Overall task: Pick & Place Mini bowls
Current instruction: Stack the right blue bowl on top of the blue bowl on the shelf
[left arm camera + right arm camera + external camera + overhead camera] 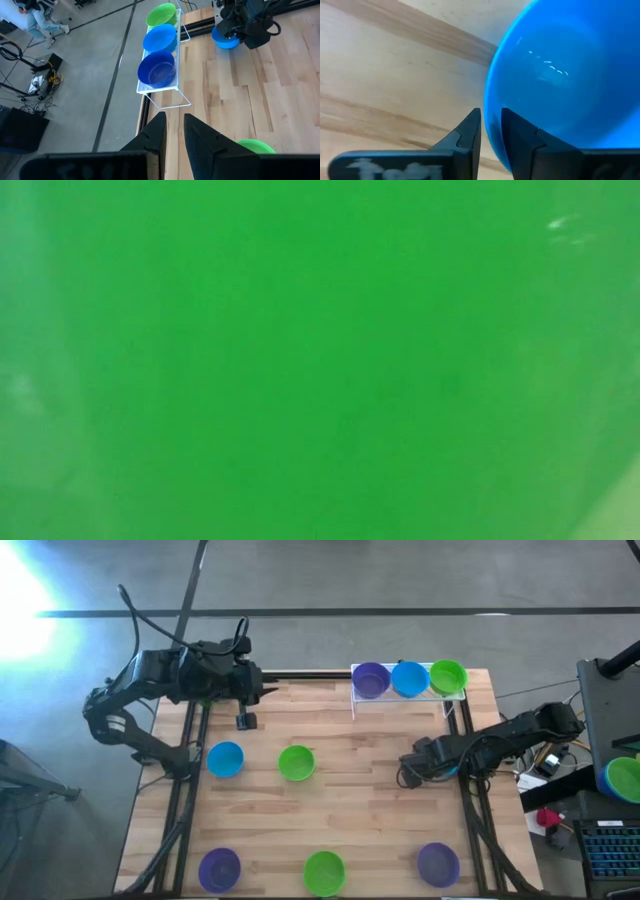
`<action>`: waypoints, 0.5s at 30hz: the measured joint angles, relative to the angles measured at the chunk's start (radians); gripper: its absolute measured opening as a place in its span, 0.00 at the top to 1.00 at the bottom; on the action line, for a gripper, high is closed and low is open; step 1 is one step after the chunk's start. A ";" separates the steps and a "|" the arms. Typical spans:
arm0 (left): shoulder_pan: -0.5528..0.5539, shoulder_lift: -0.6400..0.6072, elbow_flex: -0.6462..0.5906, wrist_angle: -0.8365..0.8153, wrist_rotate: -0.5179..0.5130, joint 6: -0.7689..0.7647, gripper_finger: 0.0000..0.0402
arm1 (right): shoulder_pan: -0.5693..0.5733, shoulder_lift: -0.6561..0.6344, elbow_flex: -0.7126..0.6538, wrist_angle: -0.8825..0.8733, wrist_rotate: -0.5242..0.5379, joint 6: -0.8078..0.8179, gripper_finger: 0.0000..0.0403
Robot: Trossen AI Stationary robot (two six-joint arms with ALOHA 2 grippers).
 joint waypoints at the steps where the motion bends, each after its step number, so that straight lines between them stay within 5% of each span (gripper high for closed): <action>1: 0.000 0.000 0.000 0.000 0.000 0.000 0.84 | 0.000 0.000 -0.003 0.001 0.001 0.006 0.83; 15: 0.000 0.000 0.000 0.000 0.000 0.002 0.84 | 0.000 0.000 0.015 0.007 0.002 -0.004 0.98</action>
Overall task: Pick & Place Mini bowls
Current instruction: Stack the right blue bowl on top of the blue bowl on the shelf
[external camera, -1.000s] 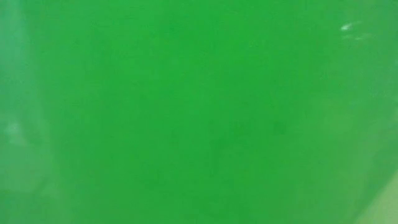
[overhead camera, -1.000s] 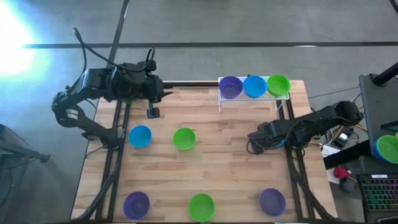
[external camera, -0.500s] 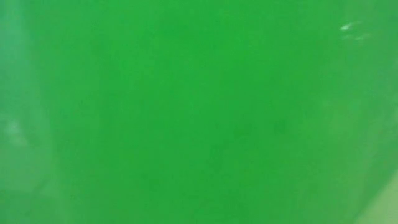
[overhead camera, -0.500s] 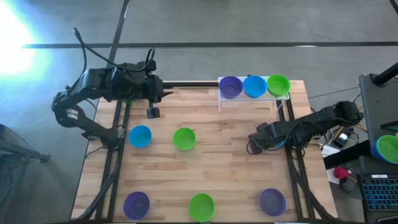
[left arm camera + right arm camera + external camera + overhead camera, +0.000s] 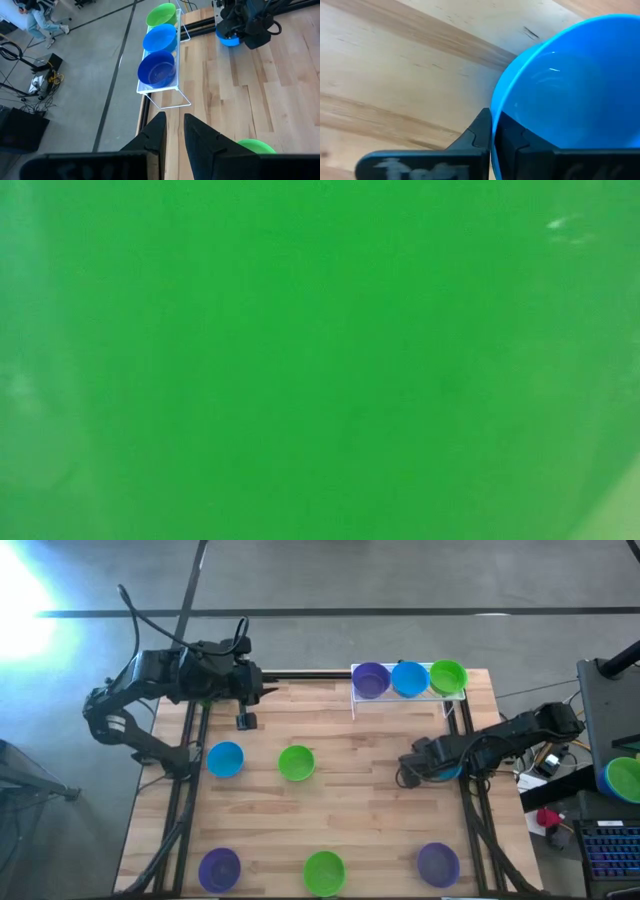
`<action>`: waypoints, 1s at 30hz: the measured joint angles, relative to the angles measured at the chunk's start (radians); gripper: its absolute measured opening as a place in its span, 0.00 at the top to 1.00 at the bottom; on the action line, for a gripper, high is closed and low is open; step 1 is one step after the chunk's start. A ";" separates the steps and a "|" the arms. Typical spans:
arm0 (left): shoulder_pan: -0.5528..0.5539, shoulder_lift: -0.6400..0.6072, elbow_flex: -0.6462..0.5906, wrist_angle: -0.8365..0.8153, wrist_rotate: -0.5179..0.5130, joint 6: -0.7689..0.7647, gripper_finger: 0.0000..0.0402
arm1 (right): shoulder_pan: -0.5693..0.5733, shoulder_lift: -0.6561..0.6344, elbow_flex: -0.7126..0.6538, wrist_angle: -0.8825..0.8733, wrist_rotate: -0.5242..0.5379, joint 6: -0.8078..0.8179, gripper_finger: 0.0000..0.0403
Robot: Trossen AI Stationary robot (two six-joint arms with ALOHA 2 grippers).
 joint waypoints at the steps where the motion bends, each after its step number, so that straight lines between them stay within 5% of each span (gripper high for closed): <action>1: 0.000 0.000 0.000 0.000 0.000 0.000 0.84 | 0.000 0.000 0.010 -0.002 0.000 0.000 0.98; 8: 0.000 0.000 0.000 0.000 0.000 0.001 0.84 | 0.000 0.000 0.159 -0.034 0.000 -0.074 0.98; 19: 0.000 0.000 0.000 0.000 0.000 0.001 0.84 | 0.000 0.000 0.527 -0.319 0.007 -0.215 0.98; 30: 0.000 0.000 0.000 0.000 0.000 0.001 0.84 | 0.000 0.000 0.736 -0.355 0.072 -0.309 0.98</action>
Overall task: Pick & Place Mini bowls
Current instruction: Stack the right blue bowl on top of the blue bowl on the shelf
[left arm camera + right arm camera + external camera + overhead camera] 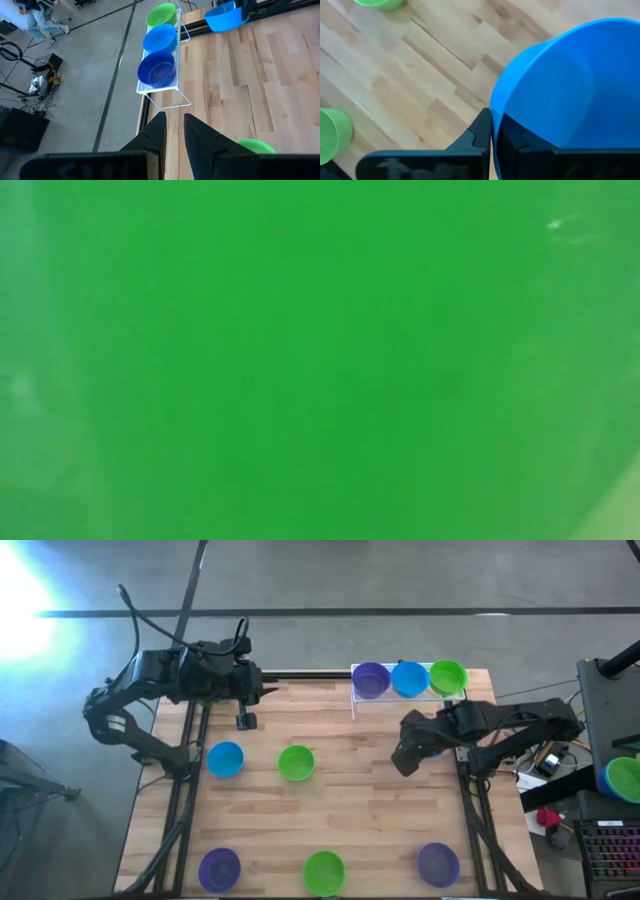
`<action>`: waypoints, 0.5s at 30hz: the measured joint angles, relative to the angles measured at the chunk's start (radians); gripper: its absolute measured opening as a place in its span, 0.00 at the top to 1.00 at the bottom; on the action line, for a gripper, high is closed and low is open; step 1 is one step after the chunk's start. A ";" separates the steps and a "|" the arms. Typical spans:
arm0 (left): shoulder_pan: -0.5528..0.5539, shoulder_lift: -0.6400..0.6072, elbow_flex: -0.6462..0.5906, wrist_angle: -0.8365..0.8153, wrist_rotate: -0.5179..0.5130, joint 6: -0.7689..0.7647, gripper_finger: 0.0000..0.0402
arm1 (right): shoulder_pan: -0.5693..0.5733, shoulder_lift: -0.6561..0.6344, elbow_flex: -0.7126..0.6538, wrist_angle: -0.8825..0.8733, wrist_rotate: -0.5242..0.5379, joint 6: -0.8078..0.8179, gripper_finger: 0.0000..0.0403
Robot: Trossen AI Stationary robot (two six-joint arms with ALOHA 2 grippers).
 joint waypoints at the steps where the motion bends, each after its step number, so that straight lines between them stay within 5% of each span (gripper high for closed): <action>1: 0.000 0.000 0.000 0.000 0.000 0.000 0.84 | 0.000 0.000 0.010 0.000 0.008 -0.010 0.98; 15: 0.000 0.000 0.000 0.000 0.000 -0.005 0.84 | -0.130 0.000 0.118 0.006 0.090 -0.220 0.98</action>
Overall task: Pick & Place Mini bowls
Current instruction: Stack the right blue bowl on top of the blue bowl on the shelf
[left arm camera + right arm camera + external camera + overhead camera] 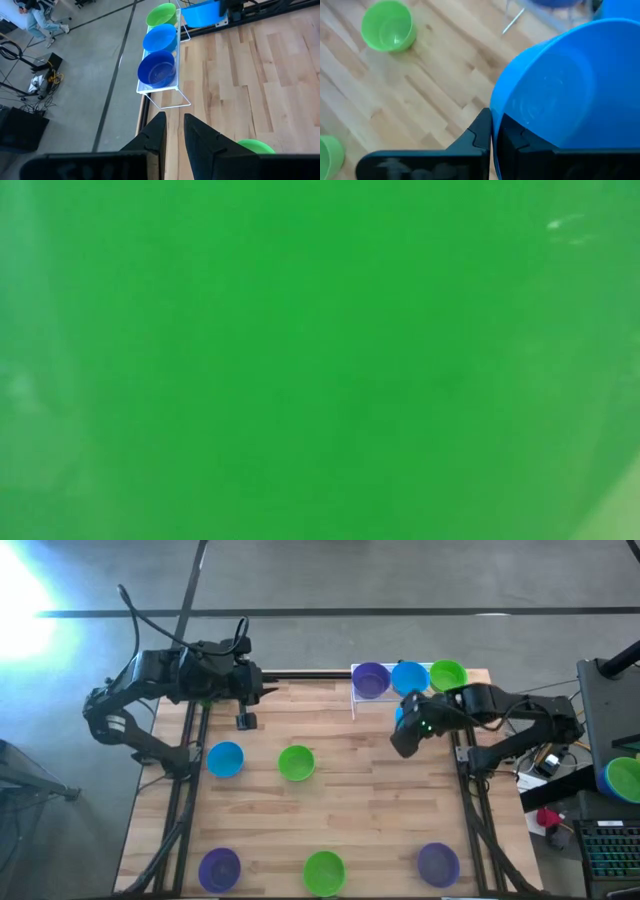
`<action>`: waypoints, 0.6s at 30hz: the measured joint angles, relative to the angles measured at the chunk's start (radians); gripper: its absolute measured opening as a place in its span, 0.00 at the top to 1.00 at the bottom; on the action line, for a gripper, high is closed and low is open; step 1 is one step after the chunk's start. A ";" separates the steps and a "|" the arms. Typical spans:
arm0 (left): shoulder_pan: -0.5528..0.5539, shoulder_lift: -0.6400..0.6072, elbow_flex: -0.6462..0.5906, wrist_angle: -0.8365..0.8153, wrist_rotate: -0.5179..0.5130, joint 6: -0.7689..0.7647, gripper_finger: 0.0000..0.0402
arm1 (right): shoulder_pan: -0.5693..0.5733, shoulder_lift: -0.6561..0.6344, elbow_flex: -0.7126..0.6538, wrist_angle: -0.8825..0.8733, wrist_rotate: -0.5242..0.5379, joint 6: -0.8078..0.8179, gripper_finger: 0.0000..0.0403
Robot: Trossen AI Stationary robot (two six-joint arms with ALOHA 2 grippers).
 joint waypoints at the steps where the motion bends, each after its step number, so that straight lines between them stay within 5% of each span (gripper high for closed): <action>1: 0.000 0.000 0.000 0.000 0.000 -0.002 0.84 | -0.014 0.000 0.011 0.000 0.003 -0.017 0.98; 18: 0.000 0.000 0.000 0.000 0.000 -0.030 0.84 | -0.325 0.001 0.117 0.041 0.025 -0.352 0.98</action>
